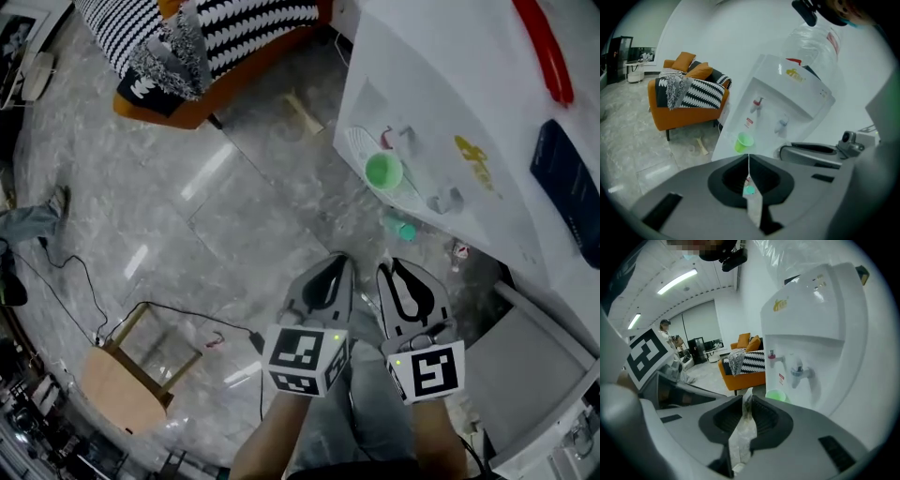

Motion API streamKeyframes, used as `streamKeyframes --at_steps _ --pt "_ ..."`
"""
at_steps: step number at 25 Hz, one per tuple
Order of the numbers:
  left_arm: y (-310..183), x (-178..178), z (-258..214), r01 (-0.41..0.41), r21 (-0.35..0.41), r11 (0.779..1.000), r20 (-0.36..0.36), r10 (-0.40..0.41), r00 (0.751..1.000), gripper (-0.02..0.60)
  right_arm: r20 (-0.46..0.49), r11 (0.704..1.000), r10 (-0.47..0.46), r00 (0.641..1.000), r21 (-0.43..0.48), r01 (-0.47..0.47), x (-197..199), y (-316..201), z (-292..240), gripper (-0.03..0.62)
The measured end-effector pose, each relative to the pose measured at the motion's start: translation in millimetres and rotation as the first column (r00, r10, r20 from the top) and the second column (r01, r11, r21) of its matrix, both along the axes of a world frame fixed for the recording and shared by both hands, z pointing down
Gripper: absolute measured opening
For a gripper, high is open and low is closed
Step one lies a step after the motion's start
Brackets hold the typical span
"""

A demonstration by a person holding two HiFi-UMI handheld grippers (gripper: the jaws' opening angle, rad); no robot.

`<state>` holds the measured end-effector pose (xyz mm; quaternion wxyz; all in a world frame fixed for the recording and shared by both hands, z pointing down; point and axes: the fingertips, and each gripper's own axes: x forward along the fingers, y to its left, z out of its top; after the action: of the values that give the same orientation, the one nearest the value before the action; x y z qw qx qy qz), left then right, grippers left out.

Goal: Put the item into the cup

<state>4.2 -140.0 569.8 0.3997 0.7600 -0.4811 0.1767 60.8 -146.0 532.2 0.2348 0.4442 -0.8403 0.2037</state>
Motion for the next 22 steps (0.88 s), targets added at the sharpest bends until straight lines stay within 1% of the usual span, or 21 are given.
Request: streamKeyframes --at_steps 3,6,8,12,15,18,22 --pt "-5 2 13 0.007 -0.003 1.000 0.001 -0.007 1.000 0.014 -0.013 1.000 -0.004 1.000 0.021 0.004 -2 -15 8 0.067" --pt "-2 6 26 0.008 -0.023 1.000 -0.007 -0.009 1.000 0.014 -0.049 0.999 -0.014 0.999 0.052 0.016 -2 -23 18 0.067" --pt "-7 4 32 0.013 -0.021 1.000 -0.005 -0.013 1.000 0.014 -0.061 0.998 -0.007 0.998 0.066 0.011 -4 -31 24 0.067" --pt "-14 6 45 0.024 -0.024 0.999 -0.012 -0.024 1.000 0.014 -0.015 0.994 0.068 0.998 0.091 -0.066 0 -50 29 0.067" --pt "-15 6 54 0.031 -0.032 0.999 -0.014 -0.031 0.999 0.014 -0.022 0.990 0.097 0.995 0.106 -0.094 2 -63 32 0.067" --pt "-17 7 61 0.046 -0.035 0.998 -0.020 -0.046 0.999 0.014 -0.046 0.986 0.107 0.993 0.132 -0.100 3 -74 34 0.067" --pt "-20 5 72 0.066 -0.047 0.997 -0.024 -0.067 0.997 0.014 -0.046 0.980 0.136 0.990 0.150 -0.128 3 -87 45 0.067"
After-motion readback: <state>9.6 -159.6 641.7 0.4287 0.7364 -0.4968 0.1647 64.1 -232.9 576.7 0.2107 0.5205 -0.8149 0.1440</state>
